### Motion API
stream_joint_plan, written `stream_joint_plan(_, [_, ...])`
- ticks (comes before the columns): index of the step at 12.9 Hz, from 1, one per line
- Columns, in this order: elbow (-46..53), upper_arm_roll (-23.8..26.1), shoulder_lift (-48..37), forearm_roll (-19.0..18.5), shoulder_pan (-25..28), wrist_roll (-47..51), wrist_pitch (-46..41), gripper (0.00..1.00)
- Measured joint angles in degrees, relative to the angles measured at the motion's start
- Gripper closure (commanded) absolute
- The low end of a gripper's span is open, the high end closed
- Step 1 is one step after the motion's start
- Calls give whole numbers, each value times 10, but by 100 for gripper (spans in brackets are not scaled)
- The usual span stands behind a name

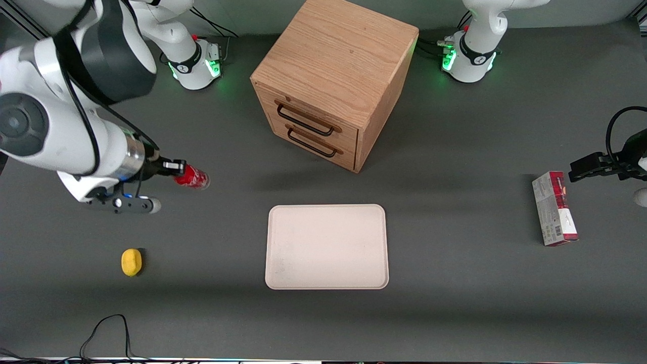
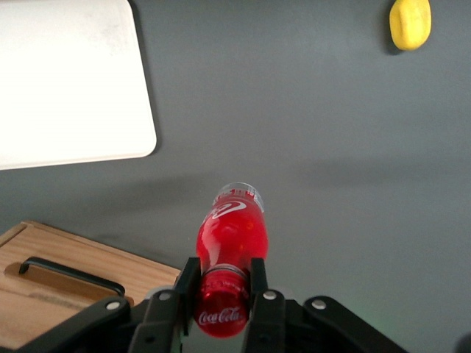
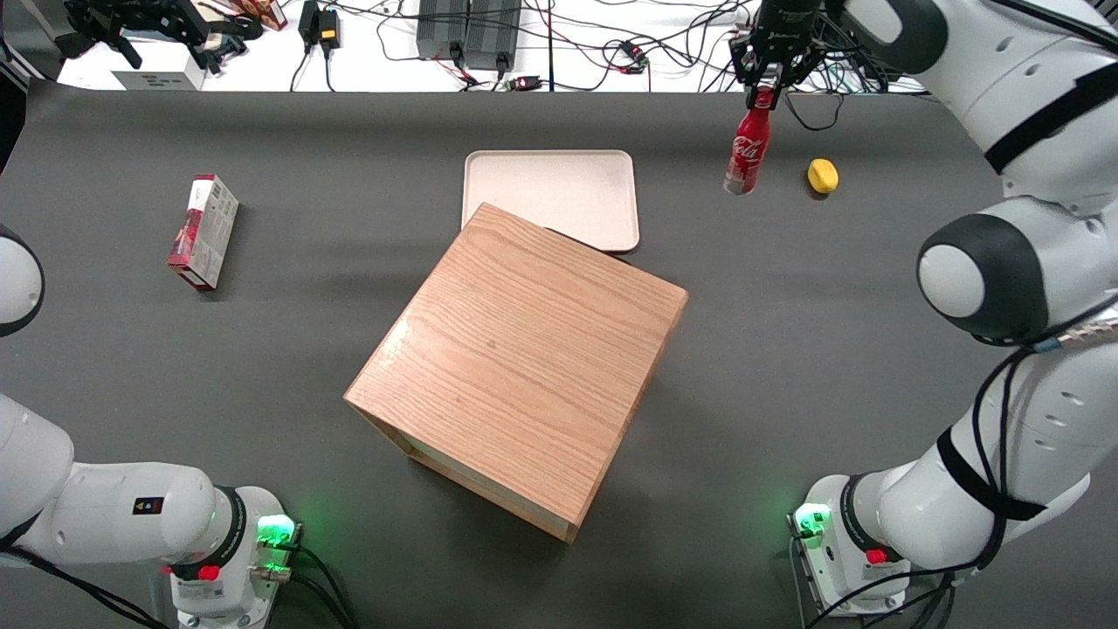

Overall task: Place coke bottle on tray
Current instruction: 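Carry the held bottle over the white tray and lower it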

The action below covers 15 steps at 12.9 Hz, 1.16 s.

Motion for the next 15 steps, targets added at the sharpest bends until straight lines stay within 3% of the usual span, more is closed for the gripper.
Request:
stream_joint_plan(3, [75,6,67,4,1,43,8,100])
stream_joint_plan(8, [125,42,181,5,3,196,168,100])
stream_joint_plan(15, [138,43,274,5,21,300,321,100])
